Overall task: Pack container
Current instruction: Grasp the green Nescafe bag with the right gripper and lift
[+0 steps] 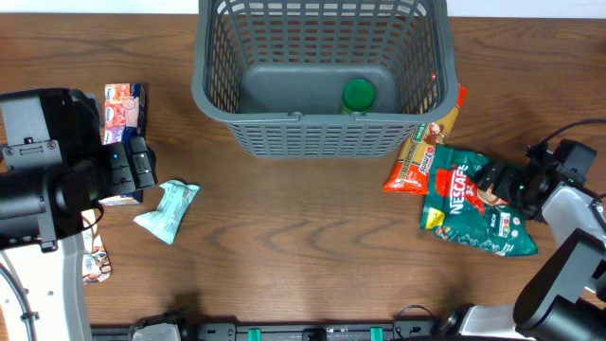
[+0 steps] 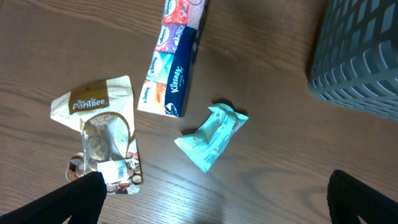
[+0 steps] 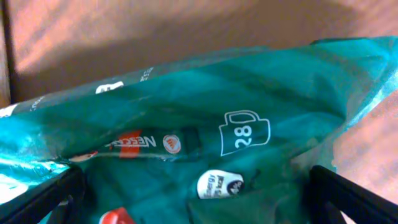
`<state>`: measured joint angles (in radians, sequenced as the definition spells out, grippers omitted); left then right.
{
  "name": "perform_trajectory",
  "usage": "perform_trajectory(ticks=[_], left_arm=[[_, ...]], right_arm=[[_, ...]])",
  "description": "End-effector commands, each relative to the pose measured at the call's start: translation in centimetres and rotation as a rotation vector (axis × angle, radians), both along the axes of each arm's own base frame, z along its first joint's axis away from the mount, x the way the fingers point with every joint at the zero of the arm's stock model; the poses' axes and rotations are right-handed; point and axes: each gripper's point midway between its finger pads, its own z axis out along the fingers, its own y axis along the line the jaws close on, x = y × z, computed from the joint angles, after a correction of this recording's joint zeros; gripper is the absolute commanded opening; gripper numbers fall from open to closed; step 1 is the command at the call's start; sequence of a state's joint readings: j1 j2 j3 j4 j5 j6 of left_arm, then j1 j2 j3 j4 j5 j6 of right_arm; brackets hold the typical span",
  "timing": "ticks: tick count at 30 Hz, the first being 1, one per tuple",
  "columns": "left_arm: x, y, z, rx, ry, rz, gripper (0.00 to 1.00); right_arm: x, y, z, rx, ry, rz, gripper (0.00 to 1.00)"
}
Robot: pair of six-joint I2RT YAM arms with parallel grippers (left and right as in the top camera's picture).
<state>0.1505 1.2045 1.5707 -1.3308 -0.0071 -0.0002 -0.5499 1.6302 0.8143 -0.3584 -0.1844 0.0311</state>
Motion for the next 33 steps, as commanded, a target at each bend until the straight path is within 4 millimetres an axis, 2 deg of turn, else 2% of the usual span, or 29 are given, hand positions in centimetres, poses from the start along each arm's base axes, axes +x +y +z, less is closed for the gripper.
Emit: perform_trajectory(ticks=[1, 8, 10, 12, 13, 14, 21, 25, 27, 29, 31, 33], left_arm=[[0.2, 0.2, 0.6, 0.005, -0.017, 0.003, 0.99], [0.2, 0.2, 0.6, 0.005, -0.016, 0.003, 0.99], [0.1, 0.2, 0.6, 0.005, -0.015, 0.003, 0.98], [0.1, 0.2, 0.6, 0.004, -0.014, 0.003, 0.99], [0.1, 0.2, 0.6, 0.004, -0.014, 0.003, 0.99], [0.1, 0.2, 0.6, 0.004, -0.014, 0.003, 0.99], [0.1, 0.2, 0.6, 0.005, -0.015, 0.003, 0.99], [0.1, 0.2, 0.6, 0.005, -0.015, 0.003, 0.99], [0.2, 0.2, 0.6, 0.005, -0.016, 0.003, 0.99], [0.2, 0.2, 0.6, 0.005, -0.015, 0.003, 0.99], [0.2, 0.2, 0.6, 0.005, -0.016, 0.003, 0.99], [0.2, 0.2, 0.6, 0.005, -0.016, 0.002, 0.99]], right_arm=[[-4.3, 2.1, -6.2, 0.095, 0.178, -0.049, 0.99], [-4.8, 2.7, -8.2, 0.129, 0.211, -0.051, 0.99], [-4.7, 2.9, -8.2, 0.140, 0.204, -0.038, 0.91], [-4.1, 3.5, -8.0, 0.162, 0.173, 0.017, 0.47], [-4.0, 3.7, -8.0, 0.166, 0.167, 0.026, 0.15], [-4.1, 3.6, -8.0, 0.164, 0.169, 0.023, 0.01], [-4.0, 3.5, -7.9, 0.181, 0.167, -0.044, 0.01], [-3.5, 3.2, -6.8, 0.180, 0.141, -0.081, 0.01], [-3.1, 2.9, -5.7, 0.170, 0.121, -0.083, 0.01], [-2.3, 2.5, -3.8, 0.148, 0.084, -0.081, 0.01], [-1.6, 1.9, -1.3, 0.122, 0.043, -0.087, 0.01], [-0.9, 1.0, 1.9, 0.084, 0.000, -0.115, 0.01]])
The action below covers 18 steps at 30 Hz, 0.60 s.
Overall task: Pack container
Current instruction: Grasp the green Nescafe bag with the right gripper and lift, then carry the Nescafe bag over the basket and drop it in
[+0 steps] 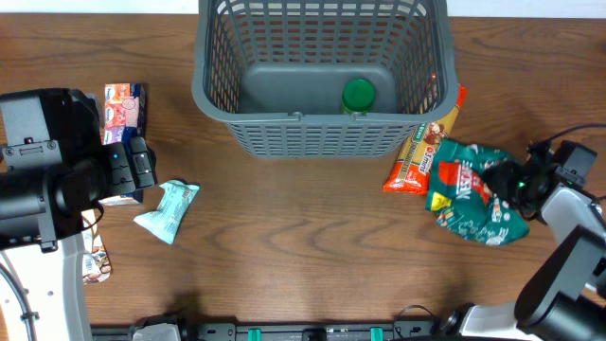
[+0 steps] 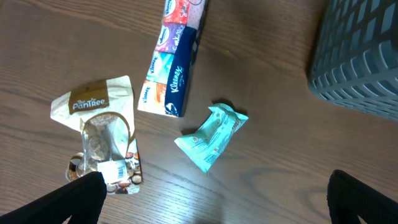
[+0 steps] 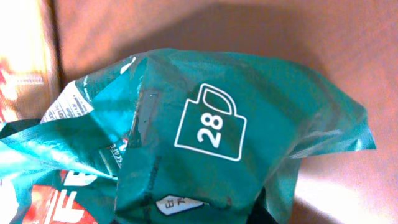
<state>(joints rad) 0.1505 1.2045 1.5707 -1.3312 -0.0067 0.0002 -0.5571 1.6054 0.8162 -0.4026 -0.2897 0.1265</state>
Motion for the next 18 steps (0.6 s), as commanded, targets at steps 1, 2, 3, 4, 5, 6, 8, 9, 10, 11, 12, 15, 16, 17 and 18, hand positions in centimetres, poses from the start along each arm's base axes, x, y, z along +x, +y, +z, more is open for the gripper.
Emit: perform_trajectory(ticks=[1, 2, 3, 4, 5, 6, 8, 9, 10, 11, 12, 15, 16, 17, 18], left_arm=[[0.2, 0.2, 0.6, 0.005, -0.016, 0.003, 0.99], [0.2, 0.2, 0.6, 0.005, -0.016, 0.003, 0.99], [0.2, 0.2, 0.6, 0.007, -0.016, 0.000, 0.98], [0.2, 0.2, 0.6, 0.007, -0.016, 0.000, 0.98], [0.2, 0.2, 0.6, 0.007, -0.016, 0.000, 0.99], [0.2, 0.2, 0.6, 0.007, -0.016, 0.000, 0.99], [0.2, 0.2, 0.6, 0.007, -0.016, 0.001, 0.99], [0.2, 0.2, 0.6, 0.007, -0.016, 0.001, 0.99], [0.2, 0.2, 0.6, 0.007, -0.016, 0.001, 0.99], [0.2, 0.2, 0.6, 0.007, -0.016, 0.001, 0.99], [0.2, 0.2, 0.6, 0.007, -0.016, 0.001, 0.99], [0.1, 0.2, 0.6, 0.006, -0.014, 0.001, 0.98], [0.1, 0.2, 0.6, 0.006, -0.013, 0.000, 0.99], [0.1, 0.2, 0.6, 0.006, -0.012, 0.001, 0.98], [0.1, 0.2, 0.5, 0.006, -0.011, 0.001, 0.98]], right_arm=[[-0.6, -1.0, 3.0, -0.066, 0.015, -0.062, 0.02], [-0.4, -1.3, 4.5, -0.084, -0.005, -0.066, 0.02], [-0.2, -1.5, 6.1, -0.103, -0.023, -0.070, 0.01], [0.0, -1.8, 8.3, -0.126, -0.047, -0.074, 0.01], [0.1, -2.0, 9.8, -0.140, -0.063, -0.078, 0.01], [0.2, -2.1, 11.3, -0.155, -0.078, -0.082, 0.02], [0.2, -2.2, 14.8, -0.183, -0.113, -0.084, 0.02], [0.3, -2.2, 16.3, -0.192, -0.130, -0.082, 0.02], [0.4, -2.0, 18.1, -0.203, -0.151, -0.078, 0.01], [0.5, -1.8, 19.8, -0.213, -0.171, -0.073, 0.01], [0.7, -1.5, 21.7, -0.222, -0.193, -0.065, 0.01], [1.3, -0.3, 27.2, -0.259, -0.274, -0.029, 0.01], [1.6, 0.3, 29.3, -0.279, -0.314, -0.007, 0.02], [1.9, 0.9, 31.2, -0.294, -0.353, 0.009, 0.01], [2.2, 1.7, 33.4, -0.312, -0.405, 0.031, 0.02]])
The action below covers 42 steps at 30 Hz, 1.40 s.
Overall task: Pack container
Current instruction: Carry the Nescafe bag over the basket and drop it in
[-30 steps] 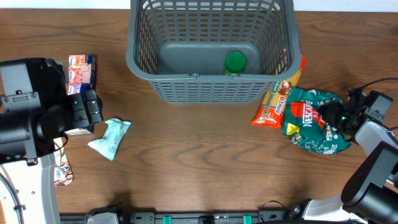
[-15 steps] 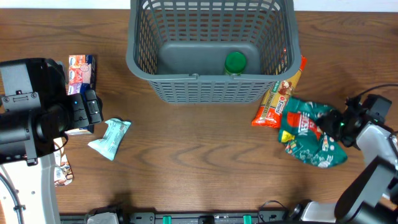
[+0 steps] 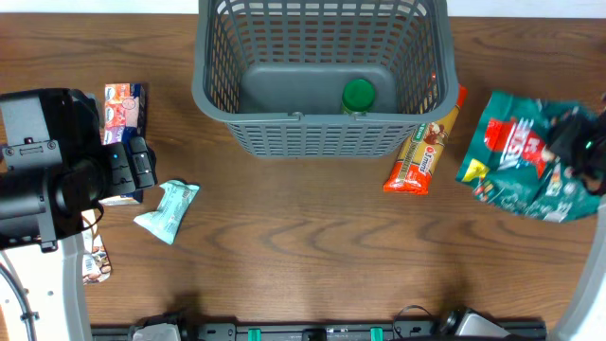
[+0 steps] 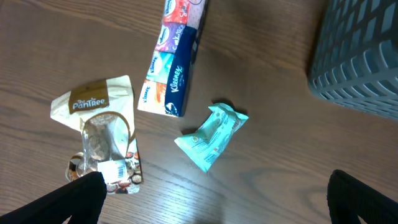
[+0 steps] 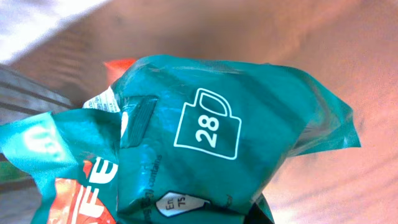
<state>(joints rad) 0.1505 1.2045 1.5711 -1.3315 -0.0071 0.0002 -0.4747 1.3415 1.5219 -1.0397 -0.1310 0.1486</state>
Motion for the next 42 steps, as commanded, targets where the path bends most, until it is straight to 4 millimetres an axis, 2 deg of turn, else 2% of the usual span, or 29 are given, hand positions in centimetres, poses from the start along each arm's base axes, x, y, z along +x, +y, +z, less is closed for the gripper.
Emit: perform_trajectory(ticks=[1, 6, 8, 10, 13, 20, 25, 26, 27, 33, 39, 42], left_arm=[[0.1, 0.2, 0.5, 0.005, -0.011, 0.000, 0.99], [-0.1, 0.1, 0.4, 0.004, -0.001, 0.000, 0.99], [-0.2, 0.1, 0.4, 0.003, 0.002, 0.000, 0.99], [-0.2, 0.1, 0.4, 0.003, 0.002, 0.000, 0.99], [-0.2, 0.1, 0.4, 0.003, 0.002, 0.000, 0.99], [-0.2, 0.1, 0.3, 0.003, 0.003, 0.001, 0.99], [-0.5, 0.1, 0.2, 0.000, 0.018, 0.000, 0.99], [-0.6, 0.0, 0.1, -0.001, 0.023, 0.000, 0.99], [-0.7, 0.0, -0.1, -0.001, 0.030, 0.001, 0.99], [-0.9, 0.0, -0.6, -0.005, 0.048, 0.000, 0.99], [-0.7, 0.0, -0.5, -0.003, 0.040, 0.001, 0.99], [-0.7, 0.0, -0.5, -0.003, 0.037, 0.001, 0.99]], right_arm=[[1.2, 3.1, 8.9, -0.076, -0.215, 0.099, 0.01], [1.6, 7.1, 18.8, -0.235, -0.454, 0.201, 0.01], [2.1, 9.5, 21.5, -0.304, -0.540, 0.311, 0.01], [2.6, 13.2, 23.3, -0.390, -0.617, 0.507, 0.02], [3.7, 18.9, 23.4, -0.467, -0.674, 0.770, 0.01], [8.5, 30.3, 18.6, -0.637, -0.678, 1.185, 0.01], [12.1, 36.0, 14.4, -0.675, -0.671, 1.315, 0.01], [12.6, 36.6, 13.7, -0.669, -0.662, 1.326, 0.01], [13.5, 37.4, 12.0, -0.656, -0.634, 1.346, 0.01], [15.9, 39.7, 4.3, -0.591, -0.477, 1.433, 0.01], [16.6, 41.2, -3.7, -0.519, -0.290, 1.515, 0.01], [16.6, 41.6, -7.0, -0.490, -0.210, 1.545, 0.01]])
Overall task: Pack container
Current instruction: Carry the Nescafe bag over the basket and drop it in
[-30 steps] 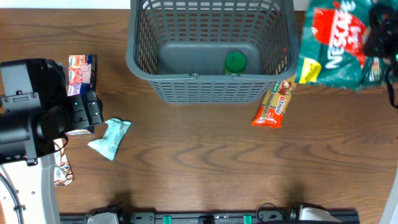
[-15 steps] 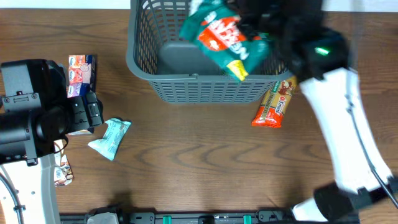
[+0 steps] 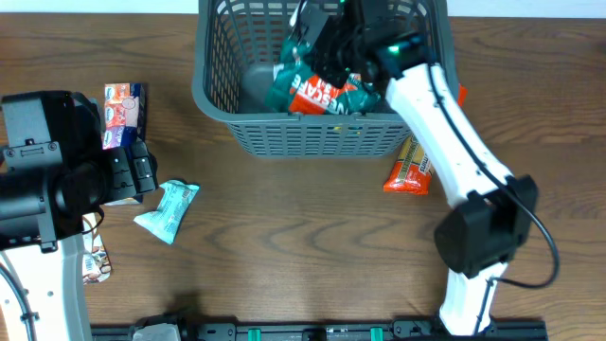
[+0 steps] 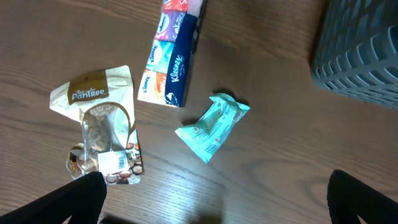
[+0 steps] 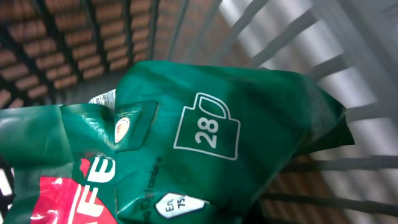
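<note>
The grey plastic basket stands at the back middle of the table. My right gripper hangs over its inside, shut on the green Nescafe bag, which fills the right wrist view against the basket's slatted wall. On the left, my left gripper stands open above the table, near a teal wipes packet, a Kleenex tissue pack and a beige Pantree snack pouch.
An orange biscuit packet lies against the basket's right front corner. The tissue pack, the teal packet and the pouch lie at the left edge beside my left arm.
My right gripper has moved the Nescafe bag from above the table's right side to over the inside of the basket. My left gripper has shifted slightly.
My right gripper stood open around the Nescafe bag lying at the right, beside the biscuit packet. Then it was shut on the bag, then held it raised at the far right. Now the bag hangs inside the basket's rim. The left arm barely moved.
</note>
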`<state>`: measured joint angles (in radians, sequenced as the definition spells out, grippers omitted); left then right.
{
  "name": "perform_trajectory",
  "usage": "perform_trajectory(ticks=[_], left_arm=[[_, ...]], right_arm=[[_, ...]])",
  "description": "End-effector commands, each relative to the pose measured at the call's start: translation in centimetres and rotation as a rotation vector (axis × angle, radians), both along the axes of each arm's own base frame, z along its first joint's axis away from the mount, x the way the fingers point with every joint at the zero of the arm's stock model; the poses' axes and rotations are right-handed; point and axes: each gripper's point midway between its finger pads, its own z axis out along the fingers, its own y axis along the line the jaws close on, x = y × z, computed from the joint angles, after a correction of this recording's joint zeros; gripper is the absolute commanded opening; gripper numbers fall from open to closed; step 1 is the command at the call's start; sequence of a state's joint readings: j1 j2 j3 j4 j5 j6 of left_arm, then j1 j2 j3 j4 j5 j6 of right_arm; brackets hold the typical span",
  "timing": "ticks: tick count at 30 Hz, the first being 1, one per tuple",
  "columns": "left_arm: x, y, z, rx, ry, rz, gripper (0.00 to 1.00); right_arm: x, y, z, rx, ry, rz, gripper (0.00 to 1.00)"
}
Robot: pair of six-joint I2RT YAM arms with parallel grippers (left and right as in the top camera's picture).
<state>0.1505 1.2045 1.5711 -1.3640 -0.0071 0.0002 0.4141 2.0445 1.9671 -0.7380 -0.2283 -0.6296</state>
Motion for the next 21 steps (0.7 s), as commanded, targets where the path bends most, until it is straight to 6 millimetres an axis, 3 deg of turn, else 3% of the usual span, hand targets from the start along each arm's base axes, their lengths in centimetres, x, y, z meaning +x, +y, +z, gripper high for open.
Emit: perform_trajectory(ticks=[1, 5, 8, 9, 11, 15, 18, 21], left_arm=[[0.0, 0.1, -0.1, 0.002, 0.004, 0.001, 0.99], [0.0, 0.1, -0.1, 0.002, 0.005, 0.001, 0.99], [0.0, 0.1, -0.1, 0.001, 0.004, 0.003, 0.99], [0.0, 0.1, -0.1, 0.001, 0.004, 0.003, 0.99], [0.0, 0.1, -0.1, 0.001, 0.004, 0.003, 0.99], [0.0, 0.1, -0.1, 0.001, 0.004, 0.003, 0.98], [0.0, 0.1, -0.1, 0.001, 0.004, 0.003, 0.99], [0.0, 0.1, -0.1, 0.001, 0.004, 0.003, 0.99]], right_arm=[[-0.6, 1.9, -0.9, -0.004, 0.018, 0.054, 0.01], [-1.1, 2.4, -3.9, -0.018, 0.095, 0.079, 0.01], [-1.3, 2.4, -4.5, -0.025, 0.111, 0.079, 0.01], [-1.3, 2.4, -4.4, -0.024, 0.112, 0.077, 0.22], [-1.5, 2.3, -4.0, -0.009, 0.125, 0.054, 0.99], [-2.4, 2.0, -1.3, 0.026, 0.118, 0.037, 0.99], [-2.2, 0.9, 2.8, 0.082, 0.055, -0.007, 0.99], [-1.1, -2.3, 7.7, 0.157, -0.002, -0.172, 0.99]])
